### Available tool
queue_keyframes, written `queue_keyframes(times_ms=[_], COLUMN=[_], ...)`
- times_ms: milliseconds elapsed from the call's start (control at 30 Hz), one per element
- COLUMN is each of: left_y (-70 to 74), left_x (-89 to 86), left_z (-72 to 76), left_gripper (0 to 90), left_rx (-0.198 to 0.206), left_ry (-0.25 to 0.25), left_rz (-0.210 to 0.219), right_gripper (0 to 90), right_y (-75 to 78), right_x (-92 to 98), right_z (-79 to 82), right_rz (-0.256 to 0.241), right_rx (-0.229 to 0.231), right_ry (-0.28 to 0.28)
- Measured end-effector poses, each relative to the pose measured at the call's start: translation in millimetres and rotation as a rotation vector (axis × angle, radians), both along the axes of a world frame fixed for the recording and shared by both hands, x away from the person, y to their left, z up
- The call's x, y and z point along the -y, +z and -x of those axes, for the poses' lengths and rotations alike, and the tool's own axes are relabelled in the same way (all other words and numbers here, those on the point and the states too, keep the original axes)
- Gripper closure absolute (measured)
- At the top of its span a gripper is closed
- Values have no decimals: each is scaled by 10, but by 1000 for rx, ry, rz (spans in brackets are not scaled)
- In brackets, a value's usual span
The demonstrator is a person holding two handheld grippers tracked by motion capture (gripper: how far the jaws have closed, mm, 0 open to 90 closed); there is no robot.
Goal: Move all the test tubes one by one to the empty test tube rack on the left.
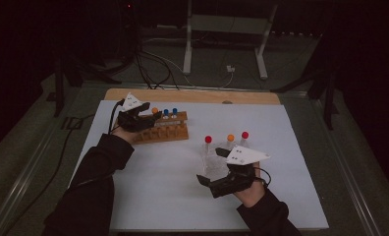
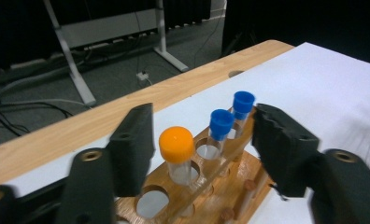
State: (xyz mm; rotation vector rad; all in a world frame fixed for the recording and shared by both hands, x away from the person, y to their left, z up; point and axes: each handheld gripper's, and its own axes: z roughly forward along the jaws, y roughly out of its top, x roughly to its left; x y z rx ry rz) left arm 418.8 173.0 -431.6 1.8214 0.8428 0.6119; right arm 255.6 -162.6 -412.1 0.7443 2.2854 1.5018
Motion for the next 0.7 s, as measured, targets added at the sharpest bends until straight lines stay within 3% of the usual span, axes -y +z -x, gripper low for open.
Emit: queue_keyframes(times_ms=[133,367,500,700], left_y=[88,132,106,14], left_x=[-57,-95,-55,4], left_z=[168,515,696,948], left_gripper=[190,23,17,14], left_rx=[-25,-45,-50,-62], left_ry=[-40,-149,-200,-264], left_rz=[14,52,38,25], right_gripper=[0,0,0,32], right_y=[54,69,4,-153], right_x=[134,353,428,486], right_z=[-61,-175,-258,-387], right_rz=[-12,-26,-14,17], right_rx=[9,19,31,-1], right_ry=[-40,-97,-150,-202])
